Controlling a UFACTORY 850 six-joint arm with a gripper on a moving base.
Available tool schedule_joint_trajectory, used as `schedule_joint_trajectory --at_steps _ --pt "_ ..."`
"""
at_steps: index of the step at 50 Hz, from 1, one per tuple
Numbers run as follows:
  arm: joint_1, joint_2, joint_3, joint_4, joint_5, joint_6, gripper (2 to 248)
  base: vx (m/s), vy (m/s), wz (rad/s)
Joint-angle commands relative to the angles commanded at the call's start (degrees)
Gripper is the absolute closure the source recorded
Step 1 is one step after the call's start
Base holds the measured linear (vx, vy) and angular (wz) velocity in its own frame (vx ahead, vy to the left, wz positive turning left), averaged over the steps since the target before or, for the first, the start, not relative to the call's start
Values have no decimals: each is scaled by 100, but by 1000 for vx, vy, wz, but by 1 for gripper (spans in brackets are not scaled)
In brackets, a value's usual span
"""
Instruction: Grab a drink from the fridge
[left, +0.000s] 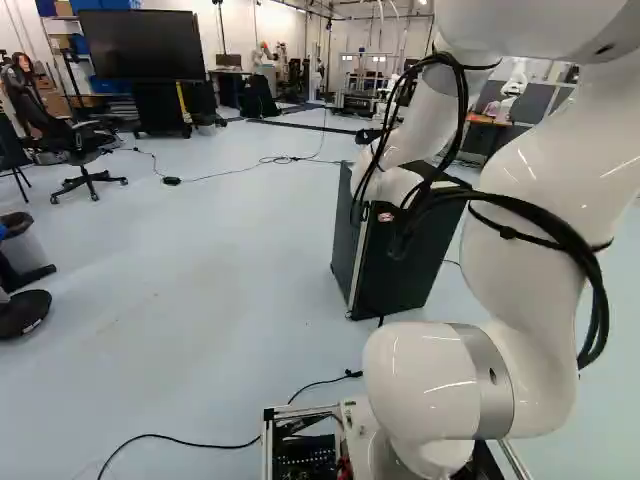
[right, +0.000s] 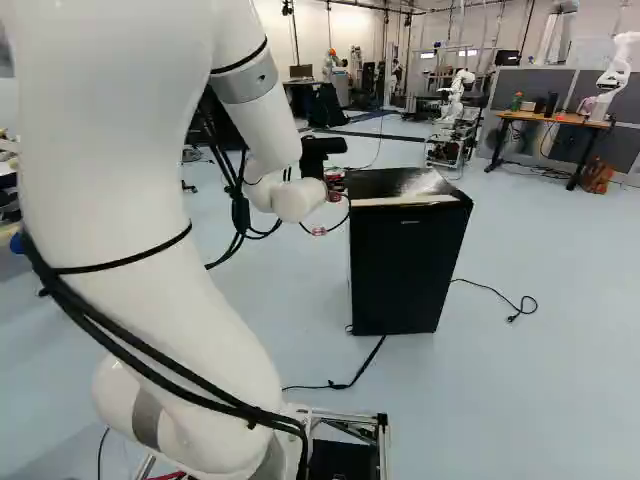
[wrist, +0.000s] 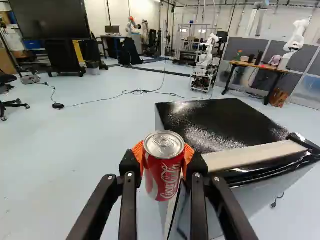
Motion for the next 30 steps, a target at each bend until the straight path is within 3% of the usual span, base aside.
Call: schedule_joint_trajectory --at_steps 30 --pt "467 1175 1494 166 79 0 154 0 0 0"
